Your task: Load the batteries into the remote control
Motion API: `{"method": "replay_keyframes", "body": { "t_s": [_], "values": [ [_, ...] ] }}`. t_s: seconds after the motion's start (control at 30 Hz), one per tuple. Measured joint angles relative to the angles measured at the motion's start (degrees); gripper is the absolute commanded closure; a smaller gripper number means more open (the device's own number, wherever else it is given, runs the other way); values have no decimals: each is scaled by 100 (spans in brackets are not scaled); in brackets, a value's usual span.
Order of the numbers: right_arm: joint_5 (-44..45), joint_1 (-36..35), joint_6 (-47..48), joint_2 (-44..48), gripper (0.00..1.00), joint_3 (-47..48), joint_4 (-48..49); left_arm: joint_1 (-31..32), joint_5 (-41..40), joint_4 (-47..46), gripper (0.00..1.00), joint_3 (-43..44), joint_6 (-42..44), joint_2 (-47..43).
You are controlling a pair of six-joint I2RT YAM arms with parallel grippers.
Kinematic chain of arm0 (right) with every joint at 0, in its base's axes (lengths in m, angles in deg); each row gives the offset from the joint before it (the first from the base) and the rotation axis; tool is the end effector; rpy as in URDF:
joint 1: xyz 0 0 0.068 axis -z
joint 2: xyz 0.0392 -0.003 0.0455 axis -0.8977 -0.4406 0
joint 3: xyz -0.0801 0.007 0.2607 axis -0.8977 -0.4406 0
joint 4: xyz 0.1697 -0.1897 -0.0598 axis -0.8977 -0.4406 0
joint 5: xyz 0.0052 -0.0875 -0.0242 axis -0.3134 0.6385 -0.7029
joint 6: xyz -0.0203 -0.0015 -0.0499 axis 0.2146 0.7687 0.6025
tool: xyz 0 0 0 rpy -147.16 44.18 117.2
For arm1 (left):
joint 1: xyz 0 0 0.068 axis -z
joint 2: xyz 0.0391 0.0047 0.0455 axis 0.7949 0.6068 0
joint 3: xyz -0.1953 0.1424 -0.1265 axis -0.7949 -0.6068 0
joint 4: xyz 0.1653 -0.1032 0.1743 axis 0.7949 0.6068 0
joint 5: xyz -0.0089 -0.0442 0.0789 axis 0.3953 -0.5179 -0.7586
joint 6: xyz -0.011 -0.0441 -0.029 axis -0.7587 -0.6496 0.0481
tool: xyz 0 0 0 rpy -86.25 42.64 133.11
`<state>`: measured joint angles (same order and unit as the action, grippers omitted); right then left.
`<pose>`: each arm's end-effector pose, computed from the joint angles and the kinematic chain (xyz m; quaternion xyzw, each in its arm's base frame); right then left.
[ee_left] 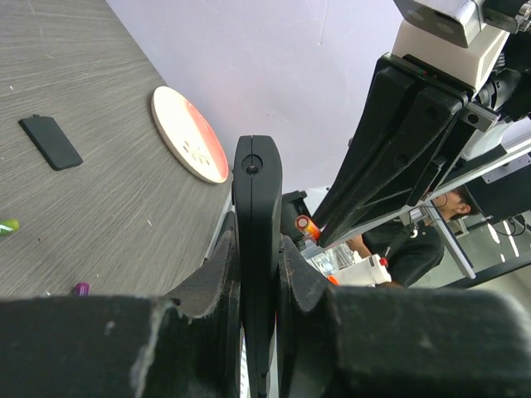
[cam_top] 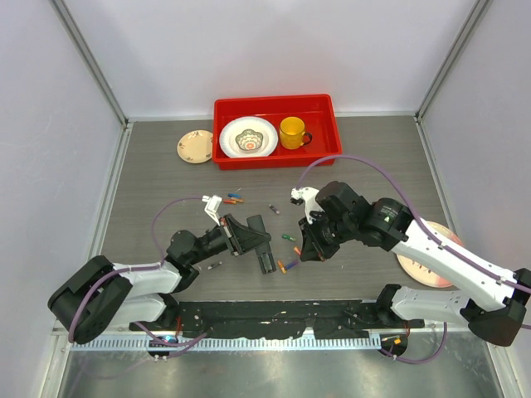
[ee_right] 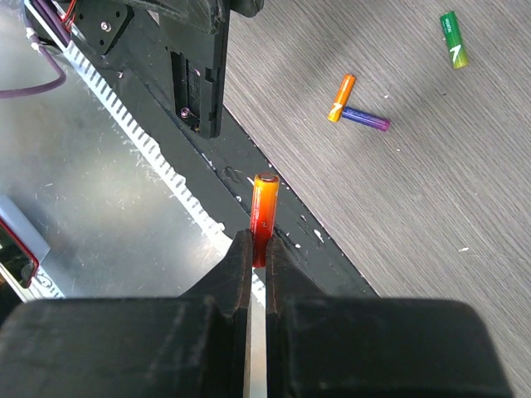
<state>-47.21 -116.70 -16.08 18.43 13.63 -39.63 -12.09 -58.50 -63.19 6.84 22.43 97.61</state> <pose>0.1152 0.1673 0.3406 -0.3429 0.8761 0.2797 0.1916 0.1413 -0.1424 0.1991 0.0499 0.6300 -0.6960 0.3408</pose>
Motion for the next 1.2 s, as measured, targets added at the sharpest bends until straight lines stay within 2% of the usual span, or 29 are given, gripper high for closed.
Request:
{"method": "replay_keyframes", "body": {
  "t_s": [0.23,0.37,0.47,0.6,0.73,0.83,0.9,1.03,1.2],
  "values": [
    [140,-4,-22,-33,99,-22,11,0,-4,0,100,0,-7,0],
    [811,-4,-334,-125,99,-229,291,0,-142,-2,100,-4,-11,0],
    [1537,151,-881,-293,99,-619,776,9,-435,-2,100,-70,-13,-9],
    [1895,953,-1939,-623,99,-1091,1589,9,-828,52,100,-219,-9,-245],
    [2365,1631,-3392,-968,99,-1648,2500,28,-1217,535,100,-251,46,-994],
    [2697,1696,-4321,-1154,99,-1926,2870,44,-1539,1351,100,-254,212,-1840],
    [2730,1694,-4566,-1384,99,-1978,3147,52,-1733,1849,100,-251,332,-2341],
    [2745,1541,-3980,-1998,99,-1690,3377,59,-2000,2922,100,-251,546,-3193],
    [2730,1150,-1888,-2376,99,-1075,3165,63,-2111,3840,100,-251,601,-3654]
  ]
}}
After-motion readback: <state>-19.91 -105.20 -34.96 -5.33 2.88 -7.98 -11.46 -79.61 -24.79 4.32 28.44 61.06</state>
